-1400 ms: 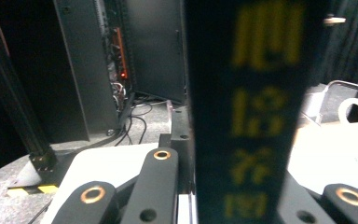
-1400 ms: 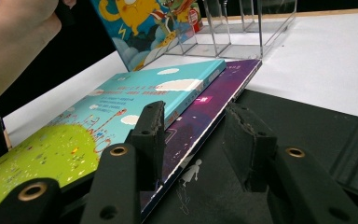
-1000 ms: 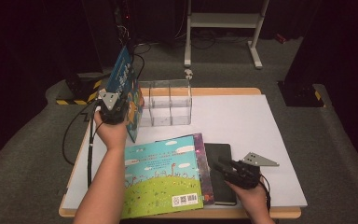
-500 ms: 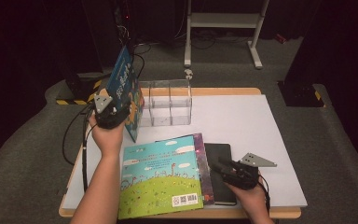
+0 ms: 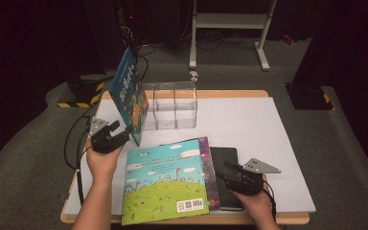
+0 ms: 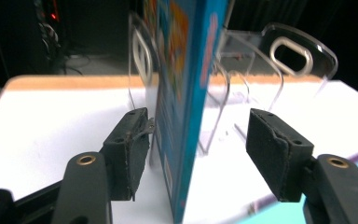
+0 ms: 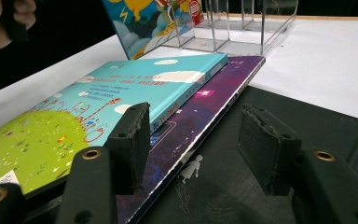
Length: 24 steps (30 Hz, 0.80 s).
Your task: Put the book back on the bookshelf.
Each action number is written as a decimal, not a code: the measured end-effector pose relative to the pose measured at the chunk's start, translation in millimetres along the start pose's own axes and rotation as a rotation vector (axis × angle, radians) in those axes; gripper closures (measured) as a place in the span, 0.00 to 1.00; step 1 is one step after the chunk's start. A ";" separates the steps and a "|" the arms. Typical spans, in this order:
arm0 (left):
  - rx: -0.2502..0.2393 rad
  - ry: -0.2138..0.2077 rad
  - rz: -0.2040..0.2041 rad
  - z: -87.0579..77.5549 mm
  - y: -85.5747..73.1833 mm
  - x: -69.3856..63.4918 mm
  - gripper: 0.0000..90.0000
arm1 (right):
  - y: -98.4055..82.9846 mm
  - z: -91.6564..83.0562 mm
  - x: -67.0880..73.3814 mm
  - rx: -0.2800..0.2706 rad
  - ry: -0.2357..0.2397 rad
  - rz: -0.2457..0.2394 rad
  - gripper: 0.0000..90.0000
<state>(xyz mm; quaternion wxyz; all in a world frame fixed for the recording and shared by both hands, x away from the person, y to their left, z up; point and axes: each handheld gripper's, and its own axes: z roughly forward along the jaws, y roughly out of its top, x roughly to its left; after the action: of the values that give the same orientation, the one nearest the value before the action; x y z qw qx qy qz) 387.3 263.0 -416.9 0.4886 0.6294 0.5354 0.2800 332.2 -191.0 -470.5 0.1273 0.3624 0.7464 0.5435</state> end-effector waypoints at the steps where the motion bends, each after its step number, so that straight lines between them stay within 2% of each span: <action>1: 0.014 -0.009 -0.007 -0.9 -4.5 0.2 0.43 | 0.0 0.3 0.1 0.001 -0.002 0.000 0.48; 3: 0.035 -0.038 -0.016 -3.5 -13.9 0.9 0.43 | -0.2 0.7 0.2 0.003 -0.007 -0.001 0.48; 4: 0.043 -0.039 -0.008 -4.9 -19.0 0.6 0.42 | -0.3 0.8 0.3 0.003 -0.010 -0.002 0.48; 6: 0.058 -0.056 -0.017 -7.8 -29.8 0.6 0.41 | -0.3 0.9 0.3 0.002 -0.014 -0.006 0.47; 10: 0.087 -0.050 -0.025 -14.2 -51.0 1.0 0.42 | 0.5 -1.6 0.4 -0.010 -0.041 -0.036 0.48; 13: 0.124 -0.056 -0.028 -18.4 -66.4 1.4 0.41 | 0.9 -1.9 0.1 -0.007 -0.043 -0.036 0.47; 16: 0.170 -0.081 -0.081 -23.6 -80.6 3.9 0.40 | 0.4 -0.6 1.1 0.003 -0.047 -0.038 0.47; 19: 0.219 -0.085 -0.076 -32.9 -93.3 1.8 0.37 | 0.4 0.3 2.3 0.006 -0.052 -0.043 0.46; 22: 0.254 -0.099 -0.108 -41.2 -105.3 -1.9 0.34 | 0.4 1.0 3.1 0.012 -0.056 -0.043 0.45; 24: 0.291 -0.101 -0.108 -43.4 -112.1 -4.8 0.32 | 0.5 2.3 3.5 0.019 -0.060 -0.045 0.45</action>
<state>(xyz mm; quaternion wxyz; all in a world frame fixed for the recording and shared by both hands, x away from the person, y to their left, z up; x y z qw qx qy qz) 303.1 266.5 -502.8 0.4329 0.6772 0.5781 0.1410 331.3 -187.0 -470.2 0.1582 0.3628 0.7553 0.5224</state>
